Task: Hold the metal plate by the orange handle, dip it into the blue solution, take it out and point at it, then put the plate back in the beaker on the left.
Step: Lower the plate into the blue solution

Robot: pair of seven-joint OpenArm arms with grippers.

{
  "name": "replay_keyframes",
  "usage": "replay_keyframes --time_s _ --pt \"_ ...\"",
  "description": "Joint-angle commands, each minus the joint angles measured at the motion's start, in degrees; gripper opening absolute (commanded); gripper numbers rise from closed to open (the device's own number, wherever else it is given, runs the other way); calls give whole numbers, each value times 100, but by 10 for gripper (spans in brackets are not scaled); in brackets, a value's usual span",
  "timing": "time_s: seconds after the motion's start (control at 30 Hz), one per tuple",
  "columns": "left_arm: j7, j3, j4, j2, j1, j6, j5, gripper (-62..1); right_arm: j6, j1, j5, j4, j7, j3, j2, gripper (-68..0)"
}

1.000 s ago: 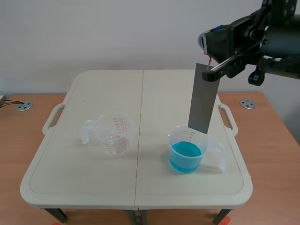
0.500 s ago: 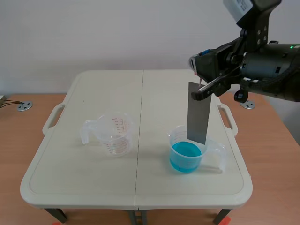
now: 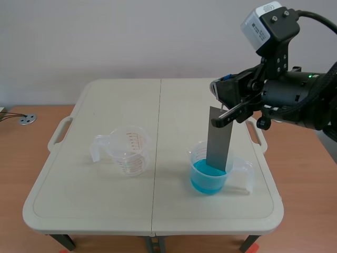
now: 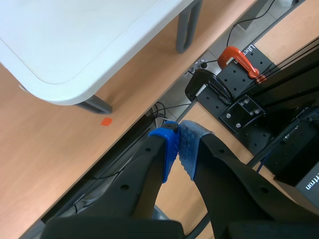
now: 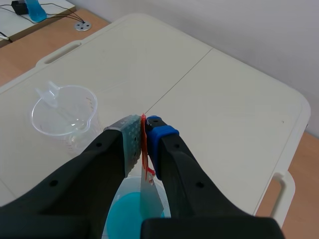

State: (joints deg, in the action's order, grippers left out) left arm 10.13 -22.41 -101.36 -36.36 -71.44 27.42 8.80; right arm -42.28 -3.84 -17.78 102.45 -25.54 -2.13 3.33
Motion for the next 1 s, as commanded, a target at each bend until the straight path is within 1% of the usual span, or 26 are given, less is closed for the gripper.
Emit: replay_keyframes --time_s 0.0,0.13,0.3,0.63,0.97 --pt "79 11 -59 15 4 13 33 -582 -44 81 -39 -17 116 -2 13 -665" --pt "74 11 -59 15 4 13 33 -582 -44 81 -20 -170 153 52 15 -665" --pt "55 11 -59 15 4 15 33 -582 -44 79 131 -302 153 223 13 -664" --pt "55 11 -59 15 4 15 33 -582 -44 79 267 -737 160 234 11 -664" --pt "39 11 -59 15 4 17 33 -582 -44 79 433 -820 153 232 13 -664"
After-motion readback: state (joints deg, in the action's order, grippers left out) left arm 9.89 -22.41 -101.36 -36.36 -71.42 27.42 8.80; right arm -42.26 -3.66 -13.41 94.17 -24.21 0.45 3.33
